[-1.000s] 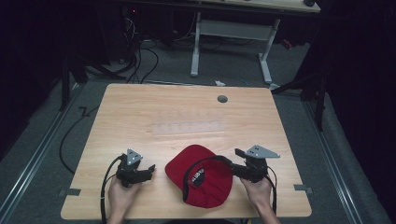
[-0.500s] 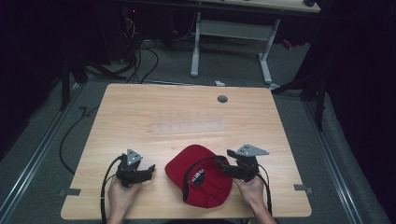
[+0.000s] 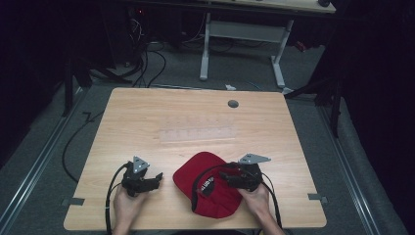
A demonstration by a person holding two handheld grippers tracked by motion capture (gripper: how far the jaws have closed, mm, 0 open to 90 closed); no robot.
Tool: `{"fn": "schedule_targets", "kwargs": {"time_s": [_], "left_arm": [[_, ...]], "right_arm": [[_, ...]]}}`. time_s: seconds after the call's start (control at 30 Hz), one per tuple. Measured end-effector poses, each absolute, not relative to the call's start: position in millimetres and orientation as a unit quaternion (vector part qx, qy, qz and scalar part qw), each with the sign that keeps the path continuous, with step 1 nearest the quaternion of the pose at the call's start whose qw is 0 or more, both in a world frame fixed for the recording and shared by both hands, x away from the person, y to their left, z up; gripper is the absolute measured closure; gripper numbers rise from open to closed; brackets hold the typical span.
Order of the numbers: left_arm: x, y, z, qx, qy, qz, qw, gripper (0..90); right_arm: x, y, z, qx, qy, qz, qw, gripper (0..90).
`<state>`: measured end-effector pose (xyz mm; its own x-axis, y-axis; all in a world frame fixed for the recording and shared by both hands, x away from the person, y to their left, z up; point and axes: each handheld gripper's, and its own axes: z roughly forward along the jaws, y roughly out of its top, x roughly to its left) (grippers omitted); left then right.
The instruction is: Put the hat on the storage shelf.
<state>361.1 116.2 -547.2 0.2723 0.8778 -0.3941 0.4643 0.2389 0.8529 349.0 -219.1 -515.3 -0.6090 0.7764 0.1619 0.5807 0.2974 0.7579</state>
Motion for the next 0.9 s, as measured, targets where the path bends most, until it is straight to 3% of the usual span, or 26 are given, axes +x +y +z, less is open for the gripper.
{"fn": "schedule_targets", "kwargs": {"time_s": [0.33,0.57,0.77,0.9], "left_arm": [[361,116,-547,0.586,0.572,0.191,0.541,26.3],[361,116,-547,0.587,0.572,0.191,0.540,26.2],[361,116,-547,0.587,0.572,0.192,0.540,26.2],[361,116,-547,0.586,0.572,0.192,0.540,26.2]], "right_arm": [[351,-215,-530,0.422,0.811,0.391,0.107,41.9],[347,-212,-530,0.398,0.825,0.379,0.132,58.3],[346,-215,-529,0.390,0.831,0.376,0.124,74.0],[346,-216,-528,0.388,0.831,0.382,0.117,78.7]]}}
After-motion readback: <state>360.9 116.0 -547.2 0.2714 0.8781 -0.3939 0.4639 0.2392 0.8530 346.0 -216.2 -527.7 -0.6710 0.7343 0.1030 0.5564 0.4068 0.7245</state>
